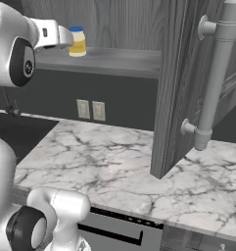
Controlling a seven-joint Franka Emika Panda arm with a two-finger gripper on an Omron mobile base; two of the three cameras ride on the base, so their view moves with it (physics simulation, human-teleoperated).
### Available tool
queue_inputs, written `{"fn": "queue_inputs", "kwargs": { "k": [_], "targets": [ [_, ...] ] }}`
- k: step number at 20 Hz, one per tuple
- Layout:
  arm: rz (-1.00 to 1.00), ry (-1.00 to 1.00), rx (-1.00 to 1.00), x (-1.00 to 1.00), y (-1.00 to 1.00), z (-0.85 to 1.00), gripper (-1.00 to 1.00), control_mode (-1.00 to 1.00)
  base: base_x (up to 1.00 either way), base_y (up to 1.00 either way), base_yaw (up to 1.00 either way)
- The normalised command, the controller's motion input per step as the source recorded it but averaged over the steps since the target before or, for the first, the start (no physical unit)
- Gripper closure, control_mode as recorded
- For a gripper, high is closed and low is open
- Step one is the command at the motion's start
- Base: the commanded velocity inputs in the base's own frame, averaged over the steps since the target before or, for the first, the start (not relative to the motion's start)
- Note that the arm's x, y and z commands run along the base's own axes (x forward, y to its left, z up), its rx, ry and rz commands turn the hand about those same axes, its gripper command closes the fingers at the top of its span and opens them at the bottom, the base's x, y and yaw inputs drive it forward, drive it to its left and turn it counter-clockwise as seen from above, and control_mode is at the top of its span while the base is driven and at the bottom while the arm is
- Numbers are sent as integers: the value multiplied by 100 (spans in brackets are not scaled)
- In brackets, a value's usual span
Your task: Move the mayonnaise and condiment bottle from the cabinet to the dining counter.
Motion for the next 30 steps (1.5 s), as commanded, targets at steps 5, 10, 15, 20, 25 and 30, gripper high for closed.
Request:
{"fn": "queue_inputs", "kwargs": {
  "k": [5,10,15,20,25,30],
  "targets": [
    [6,-11,4,67,7,11,-100,-100,0,0,0],
    [3,-7,10,71,14,5,-100,-100,0,0,0],
    [0,-1,11,60,19,12,-100,-100,0,0,0],
    [0,7,11,45,18,20,-100,-100,0,0,0],
    [0,17,6,33,8,13,-100,-100,0,0,0],
    [2,22,0,25,1,-1,-100,-100,0,0,0]
  ]
}}
